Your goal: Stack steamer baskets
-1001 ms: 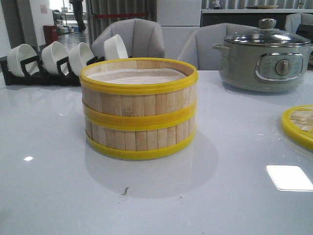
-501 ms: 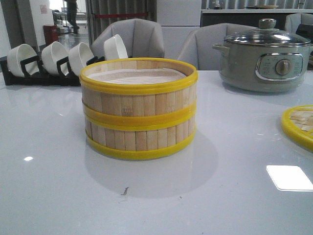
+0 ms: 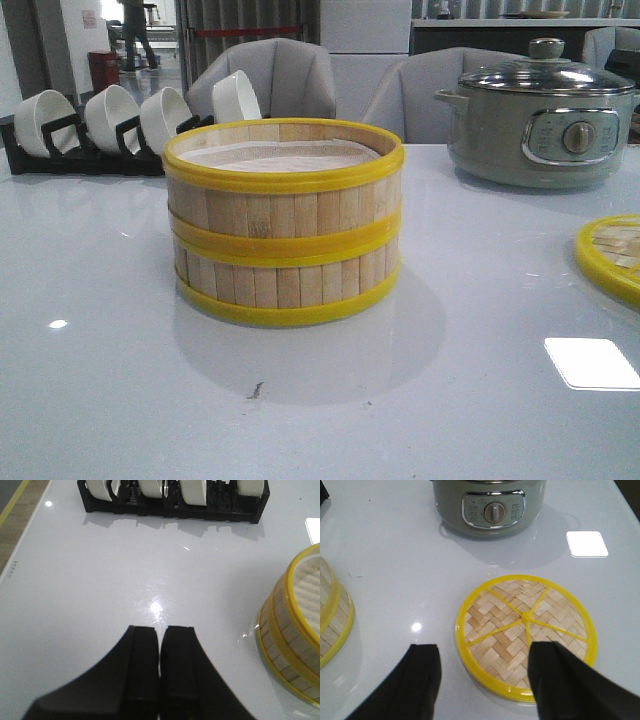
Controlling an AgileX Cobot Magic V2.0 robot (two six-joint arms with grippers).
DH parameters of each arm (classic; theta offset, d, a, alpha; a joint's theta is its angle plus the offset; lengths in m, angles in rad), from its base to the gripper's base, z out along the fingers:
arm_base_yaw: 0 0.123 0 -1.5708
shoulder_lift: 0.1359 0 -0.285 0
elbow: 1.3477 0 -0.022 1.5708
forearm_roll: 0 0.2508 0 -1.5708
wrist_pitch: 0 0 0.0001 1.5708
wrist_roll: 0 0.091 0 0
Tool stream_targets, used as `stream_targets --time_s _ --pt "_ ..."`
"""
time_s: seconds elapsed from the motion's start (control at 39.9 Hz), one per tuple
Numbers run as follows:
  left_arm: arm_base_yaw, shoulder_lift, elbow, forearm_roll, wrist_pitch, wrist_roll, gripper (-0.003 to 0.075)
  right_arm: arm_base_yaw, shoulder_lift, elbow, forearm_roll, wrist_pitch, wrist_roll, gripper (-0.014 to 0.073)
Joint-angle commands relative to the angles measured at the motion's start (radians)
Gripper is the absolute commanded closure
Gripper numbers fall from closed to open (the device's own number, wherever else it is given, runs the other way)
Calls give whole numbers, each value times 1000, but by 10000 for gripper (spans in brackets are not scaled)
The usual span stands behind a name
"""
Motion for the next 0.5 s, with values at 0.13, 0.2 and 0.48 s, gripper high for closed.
stream_targets --time_s 0.13,0.2,0.48 --pt "4 -128 130 3 -164 -13 637 -2 0 -37 -5 -84 3 99" --pt "4 -164 174 3 -179 -13 637 -2 0 -37 -5 -80 3 99" --pt "4 -262 315 1 -218 -13 637 -2 0 -37 -5 -60 3 99"
